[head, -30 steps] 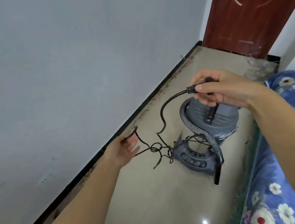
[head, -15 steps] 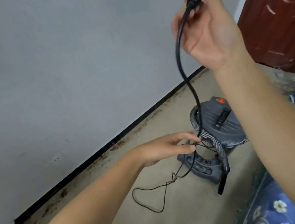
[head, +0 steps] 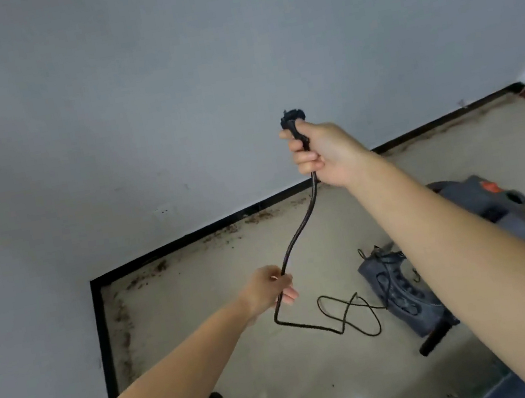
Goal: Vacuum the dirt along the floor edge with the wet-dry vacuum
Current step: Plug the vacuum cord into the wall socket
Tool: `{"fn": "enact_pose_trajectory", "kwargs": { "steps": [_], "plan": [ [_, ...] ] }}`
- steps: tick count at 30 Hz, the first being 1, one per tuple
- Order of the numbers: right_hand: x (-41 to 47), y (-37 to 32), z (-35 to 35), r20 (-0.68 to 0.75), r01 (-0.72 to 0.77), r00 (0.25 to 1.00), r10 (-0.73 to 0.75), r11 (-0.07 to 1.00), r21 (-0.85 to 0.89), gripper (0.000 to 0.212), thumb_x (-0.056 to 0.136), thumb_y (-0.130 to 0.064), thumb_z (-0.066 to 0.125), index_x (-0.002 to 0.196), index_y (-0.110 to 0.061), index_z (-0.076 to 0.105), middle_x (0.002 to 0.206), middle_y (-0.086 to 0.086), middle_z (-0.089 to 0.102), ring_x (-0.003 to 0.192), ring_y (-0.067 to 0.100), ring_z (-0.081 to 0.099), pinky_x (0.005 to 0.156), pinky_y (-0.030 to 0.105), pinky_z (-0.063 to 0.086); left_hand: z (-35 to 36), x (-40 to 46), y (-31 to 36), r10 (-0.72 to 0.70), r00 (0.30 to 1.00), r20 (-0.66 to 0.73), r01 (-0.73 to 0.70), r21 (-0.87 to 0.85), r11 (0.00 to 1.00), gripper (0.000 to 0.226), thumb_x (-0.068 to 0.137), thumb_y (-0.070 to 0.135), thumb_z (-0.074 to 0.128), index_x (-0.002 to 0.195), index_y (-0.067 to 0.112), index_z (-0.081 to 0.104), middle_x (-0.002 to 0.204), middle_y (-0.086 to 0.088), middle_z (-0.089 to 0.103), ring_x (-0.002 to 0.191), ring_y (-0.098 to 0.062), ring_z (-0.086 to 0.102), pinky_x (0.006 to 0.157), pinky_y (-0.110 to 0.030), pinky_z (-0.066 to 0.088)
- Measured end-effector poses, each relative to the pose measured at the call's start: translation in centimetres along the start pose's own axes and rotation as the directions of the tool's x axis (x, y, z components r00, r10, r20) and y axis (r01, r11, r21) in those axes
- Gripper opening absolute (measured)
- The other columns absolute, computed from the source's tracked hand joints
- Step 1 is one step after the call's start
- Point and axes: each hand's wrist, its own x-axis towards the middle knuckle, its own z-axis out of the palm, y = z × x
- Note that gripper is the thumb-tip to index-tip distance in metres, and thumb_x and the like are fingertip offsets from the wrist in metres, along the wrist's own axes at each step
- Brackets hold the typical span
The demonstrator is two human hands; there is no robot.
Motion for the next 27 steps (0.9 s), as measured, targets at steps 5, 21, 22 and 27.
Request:
{"fn": "enact_pose_trajectory", "kwargs": {
  "steps": [5,21,22,27],
  "plan": [
    [5.5,7.2,5.5,0.052,-0.201,0.978,0.202,0.979,-0.029,0.032,0.106,-0.031,0.033,0.087,-0.012,0.051,0.057,-0.004,0.036,0.031,0.002,0.022,0.029,0.015,0.014,-6.3,-0.2,-2.5,0.058,0.996,-0.06,-0.043,0.227,0.973,0.023,0.098,0.021,0.049,0.076,0.015,0.055,0.084,0.006,0.066,0.068,-0.004,0.056,0.057,-0.008,0.038],
    [24.8,19.5,14.8,0.01,-0.334,0.943,0.334,0.942,0.02,0.03,0.105,-0.032,0.037,0.092,-0.011,0.054,0.061,-0.002,0.038,0.033,0.003,0.025,0.03,0.015,0.017,-20.5,13.9,-12.1,-0.199,0.962,-0.189,0.244,0.256,0.935,0.033,0.099,0.023,0.045,0.068,0.018,0.036,0.065,0.004,0.038,0.071,-0.016,0.044,0.06,-0.024,0.03],
    [26.7,20.2,14.8,0.019,-0.334,0.943,0.334,0.943,0.007,0.029,0.105,-0.031,0.037,0.094,-0.011,0.054,0.062,-0.002,0.038,0.033,0.002,0.025,0.03,0.015,0.017,-21.1,15.6,-12.8,-0.203,0.962,-0.185,0.245,0.247,0.938,0.029,0.099,0.023,0.045,0.071,0.017,0.042,0.068,0.002,0.044,0.079,-0.02,0.047,0.065,-0.024,0.03],
    [36.2,26.1,15.1,0.018,-0.352,0.935,0.353,0.934,-0.052,0.03,0.105,-0.029,0.036,0.093,-0.01,0.055,0.062,-0.001,0.039,0.032,0.002,0.024,0.03,0.015,0.016,-24.2,24.4,-18.7,-0.193,0.965,-0.178,0.221,0.154,0.963,0.012,0.098,0.017,0.048,0.094,0.009,0.055,0.072,0.005,0.047,0.075,-0.012,0.048,0.059,-0.019,0.032]
  ]
}}
